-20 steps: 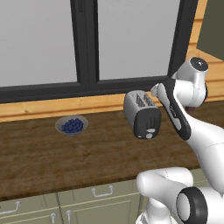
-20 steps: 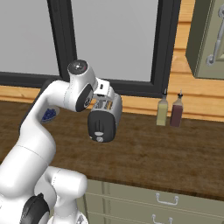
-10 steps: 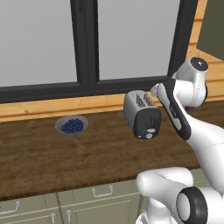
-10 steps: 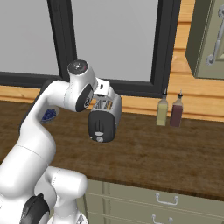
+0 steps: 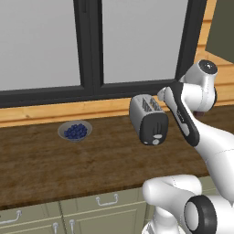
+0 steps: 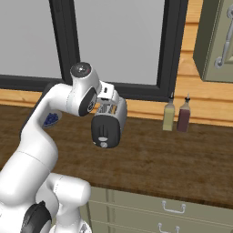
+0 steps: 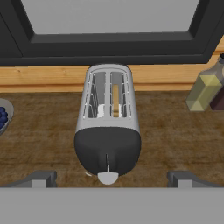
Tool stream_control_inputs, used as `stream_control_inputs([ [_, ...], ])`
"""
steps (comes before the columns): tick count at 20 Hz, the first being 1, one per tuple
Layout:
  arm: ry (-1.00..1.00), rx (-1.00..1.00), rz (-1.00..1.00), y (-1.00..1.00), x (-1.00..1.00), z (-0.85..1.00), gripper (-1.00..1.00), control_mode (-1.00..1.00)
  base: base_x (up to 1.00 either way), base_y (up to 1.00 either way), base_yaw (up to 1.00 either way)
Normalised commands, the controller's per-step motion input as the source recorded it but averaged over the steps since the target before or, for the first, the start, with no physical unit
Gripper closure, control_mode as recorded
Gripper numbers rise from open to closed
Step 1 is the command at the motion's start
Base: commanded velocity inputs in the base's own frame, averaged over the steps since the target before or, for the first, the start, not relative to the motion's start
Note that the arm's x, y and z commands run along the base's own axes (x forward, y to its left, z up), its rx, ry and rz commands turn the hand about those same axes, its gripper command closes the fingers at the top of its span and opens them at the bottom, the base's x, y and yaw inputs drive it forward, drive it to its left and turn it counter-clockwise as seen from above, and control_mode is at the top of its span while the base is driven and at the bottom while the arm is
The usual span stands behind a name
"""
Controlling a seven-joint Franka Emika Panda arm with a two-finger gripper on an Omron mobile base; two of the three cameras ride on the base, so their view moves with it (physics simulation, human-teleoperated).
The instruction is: Start the toaster. Once the lever pops up, take the bread to the plate on the dining counter.
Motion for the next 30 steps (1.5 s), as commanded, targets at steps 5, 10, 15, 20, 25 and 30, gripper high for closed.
stream_control_inputs([
  [5,0.00,0.00,0.00,0.00,0.00,0.00,-1.00,-1.00,0.00,0.00,0.00],
  [10,0.00,0.00,0.00,0.00,0.00,0.00,-1.00,-1.00,0.00,0.00,0.00],
  [15,0.00,0.00,0.00,0.00,0.00,0.00,-1.00,-1.00,0.00,0.00,0.00],
  [20,0.00,0.00,0.00,0.00,0.00,0.00,-1.00,-1.00,0.00,0.00,0.00],
  [25,0.00,0.00,0.00,0.00,0.00,0.00,-1.00,-1.00,0.00,0.00,0.00],
  [30,0.00,0.00,0.00,0.00,0.00,0.00,-1.00,-1.00,0.00,0.00,0.00],
])
